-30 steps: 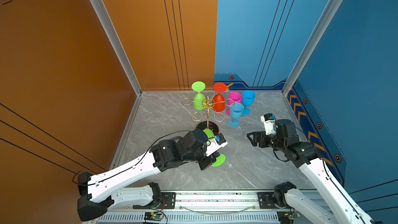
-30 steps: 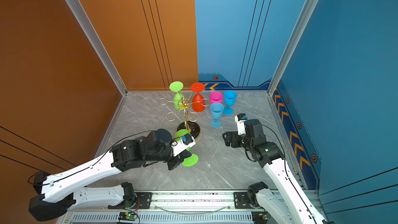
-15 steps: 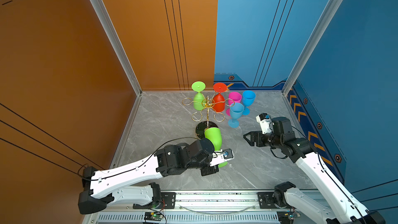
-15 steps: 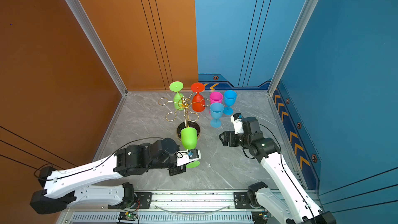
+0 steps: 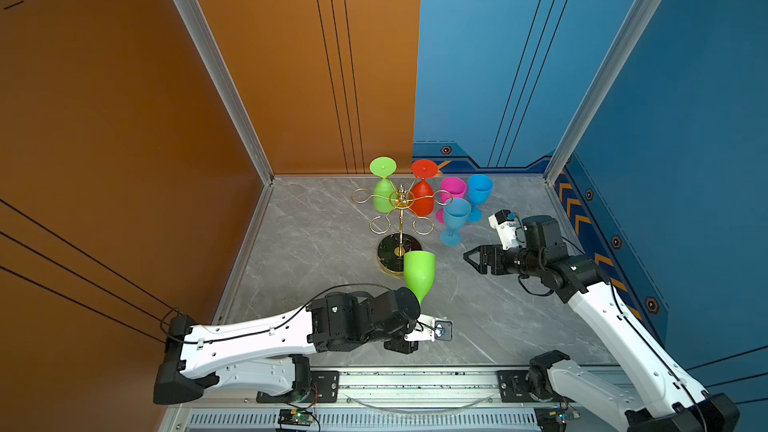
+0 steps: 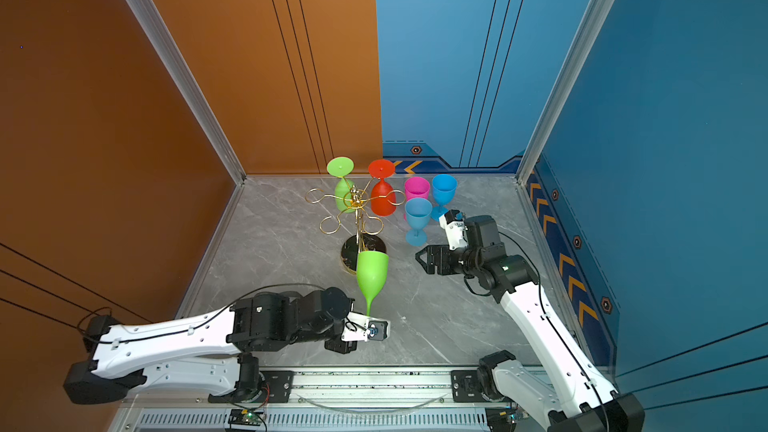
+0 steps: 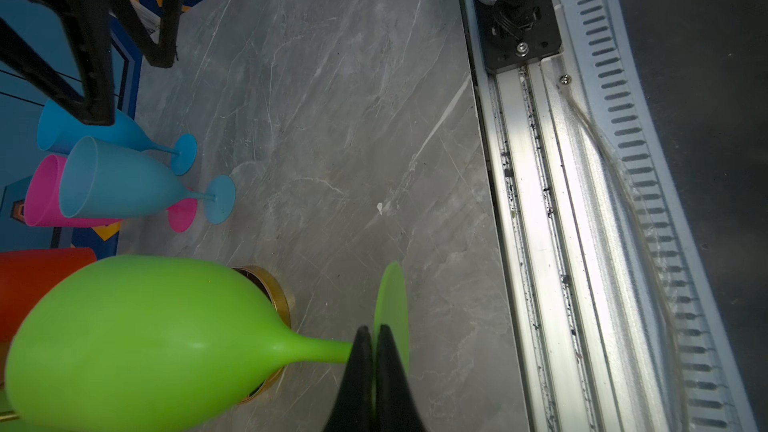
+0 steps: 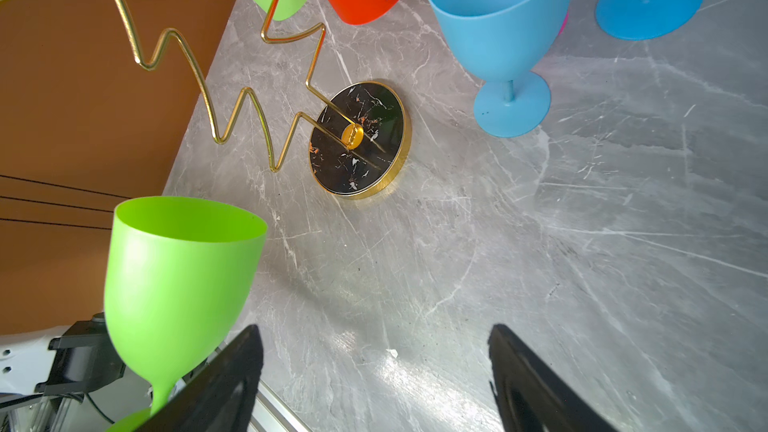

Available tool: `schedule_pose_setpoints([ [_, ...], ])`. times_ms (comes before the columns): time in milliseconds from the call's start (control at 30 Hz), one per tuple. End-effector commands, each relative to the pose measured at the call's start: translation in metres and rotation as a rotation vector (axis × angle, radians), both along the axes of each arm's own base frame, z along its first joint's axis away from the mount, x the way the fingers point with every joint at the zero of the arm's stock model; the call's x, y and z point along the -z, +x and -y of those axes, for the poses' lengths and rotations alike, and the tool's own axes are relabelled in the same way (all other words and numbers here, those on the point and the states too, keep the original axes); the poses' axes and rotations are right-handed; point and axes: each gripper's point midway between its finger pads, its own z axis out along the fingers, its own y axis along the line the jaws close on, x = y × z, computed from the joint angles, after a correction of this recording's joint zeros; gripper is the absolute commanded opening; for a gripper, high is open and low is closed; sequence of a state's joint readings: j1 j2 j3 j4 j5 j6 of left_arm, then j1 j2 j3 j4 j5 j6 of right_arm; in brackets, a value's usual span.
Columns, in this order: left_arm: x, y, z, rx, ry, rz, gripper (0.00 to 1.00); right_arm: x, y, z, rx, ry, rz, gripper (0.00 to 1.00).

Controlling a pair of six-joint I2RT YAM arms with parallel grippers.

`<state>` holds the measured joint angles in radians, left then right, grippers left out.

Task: Take the wine glass off the wine glass rack
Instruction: 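Hold the green glass foot with the left gripper while the right grasps its bowl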

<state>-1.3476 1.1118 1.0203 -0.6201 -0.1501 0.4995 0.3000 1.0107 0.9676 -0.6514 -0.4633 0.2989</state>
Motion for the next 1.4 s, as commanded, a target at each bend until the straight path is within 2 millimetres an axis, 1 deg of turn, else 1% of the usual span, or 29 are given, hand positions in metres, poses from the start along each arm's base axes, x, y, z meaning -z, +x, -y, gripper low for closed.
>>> schedule_pose_setpoints([
  [0,0.007,0.001,-0.002,0.049,0.037,0.095,0.0,-0.017,0.0,-0.01,-0.024,0.059,-0.008,0.85],
  [167,0.015,0.002,-0.003,0.083,0.08,0.19,0.0,-0.027,0.001,-0.019,-0.056,0.104,-0.035,0.82],
  [367,0.017,0.006,-0.002,0.1,0.108,0.309,0.0,-0.034,0.002,-0.029,-0.093,0.143,-0.082,0.73],
  [533,0.019,0.008,-0.001,0.112,0.133,0.399,0.0,-0.037,0.002,-0.035,-0.115,0.152,-0.115,0.67],
  [633,0.022,0.01,-0.001,0.123,0.157,0.46,0.0,-0.037,0.002,-0.04,-0.134,0.157,-0.131,0.65],
  [767,0.02,0.012,0.001,0.128,0.166,0.533,0.0,-0.039,0.001,-0.046,-0.158,0.165,-0.14,0.62],
  [1067,0.025,0.015,0.002,0.157,0.21,0.638,0.0,-0.046,0.0,-0.056,-0.205,0.187,-0.158,0.54],
  [1200,0.028,0.017,0.003,0.175,0.246,0.7,0.0,-0.045,-0.003,-0.061,-0.226,0.185,-0.173,0.49],
  [1367,0.029,0.019,0.004,0.175,0.254,0.72,0.0,-0.042,-0.006,-0.063,-0.24,0.176,-0.179,0.44],
])
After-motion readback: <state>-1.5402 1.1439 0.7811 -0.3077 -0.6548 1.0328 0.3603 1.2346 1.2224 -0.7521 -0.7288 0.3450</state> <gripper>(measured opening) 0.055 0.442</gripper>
